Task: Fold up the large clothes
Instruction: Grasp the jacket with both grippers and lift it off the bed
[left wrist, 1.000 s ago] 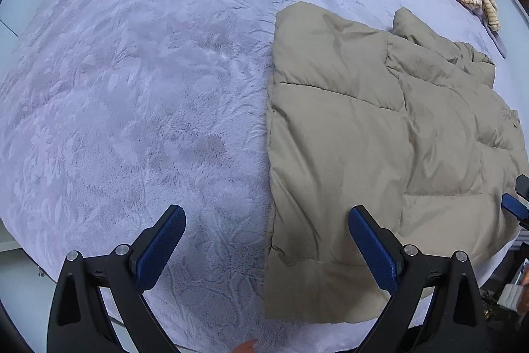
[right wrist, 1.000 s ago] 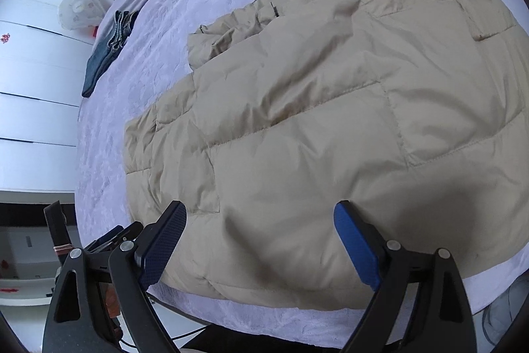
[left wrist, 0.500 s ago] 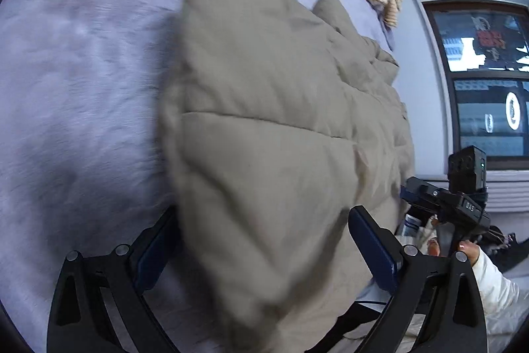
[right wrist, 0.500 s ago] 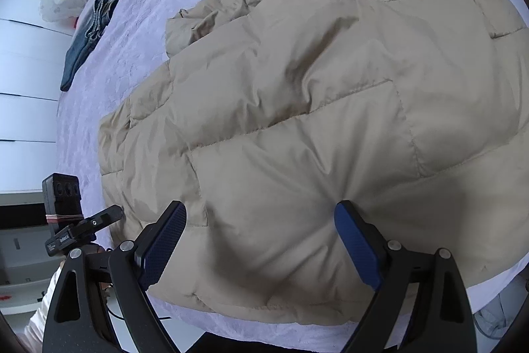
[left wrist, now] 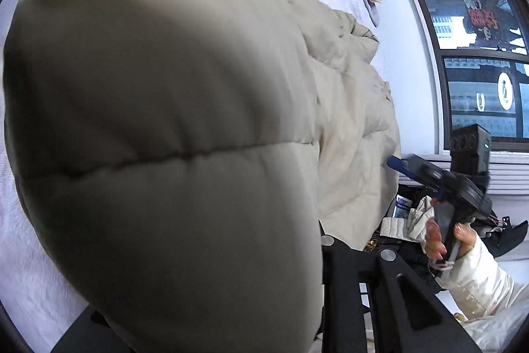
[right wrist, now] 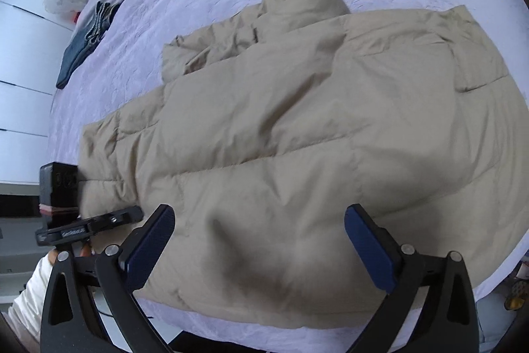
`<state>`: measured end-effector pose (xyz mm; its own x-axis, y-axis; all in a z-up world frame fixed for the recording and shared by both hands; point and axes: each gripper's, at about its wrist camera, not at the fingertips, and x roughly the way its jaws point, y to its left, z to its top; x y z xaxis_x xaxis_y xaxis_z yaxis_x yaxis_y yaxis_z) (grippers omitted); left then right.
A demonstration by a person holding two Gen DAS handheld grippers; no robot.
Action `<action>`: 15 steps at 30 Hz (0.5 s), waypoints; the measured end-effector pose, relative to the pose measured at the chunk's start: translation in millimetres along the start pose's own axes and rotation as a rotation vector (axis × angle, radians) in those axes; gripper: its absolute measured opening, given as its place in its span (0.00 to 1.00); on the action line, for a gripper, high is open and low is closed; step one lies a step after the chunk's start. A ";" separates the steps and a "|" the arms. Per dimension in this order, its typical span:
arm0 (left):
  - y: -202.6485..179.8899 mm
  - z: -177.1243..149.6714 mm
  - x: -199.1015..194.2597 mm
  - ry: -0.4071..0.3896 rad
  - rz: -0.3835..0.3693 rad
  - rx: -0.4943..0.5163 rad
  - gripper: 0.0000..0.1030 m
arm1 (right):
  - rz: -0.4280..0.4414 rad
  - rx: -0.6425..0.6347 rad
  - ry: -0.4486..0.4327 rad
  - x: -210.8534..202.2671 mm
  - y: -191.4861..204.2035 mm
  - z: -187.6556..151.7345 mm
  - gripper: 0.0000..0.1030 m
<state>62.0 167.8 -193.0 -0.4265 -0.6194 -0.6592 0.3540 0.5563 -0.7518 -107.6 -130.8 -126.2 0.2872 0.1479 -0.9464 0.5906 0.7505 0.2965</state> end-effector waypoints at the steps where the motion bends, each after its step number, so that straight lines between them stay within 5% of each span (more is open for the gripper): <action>1: -8.3 0.3 -3.9 -0.006 0.008 0.003 0.27 | 0.007 0.000 -0.007 1.9 -5.1 3.9 0.52; 2: -17.6 0.3 -8.6 -0.015 0.019 0.002 0.27 | 0.015 0.002 -0.005 6.1 -9.6 7.1 0.13; 3: -28.6 -2.9 -15.8 -0.027 0.038 -0.007 0.27 | 0.023 0.007 0.000 13.8 -15.2 11.2 0.06; 9: -129.6 -6.3 -32.7 -0.124 0.108 -0.016 0.27 | 0.100 -0.049 0.030 56.1 -26.3 35.1 0.04; 15: -231.6 12.4 5.4 -0.120 0.180 -0.002 0.27 | 0.218 -0.020 0.090 80.8 -45.1 54.1 0.00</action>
<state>-12.0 28.7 -22.6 -0.2542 -0.5719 -0.7800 0.4136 0.6647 -0.6222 -70.2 -187.5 -209.1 0.3374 0.3640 -0.8681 0.5069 0.7068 0.4934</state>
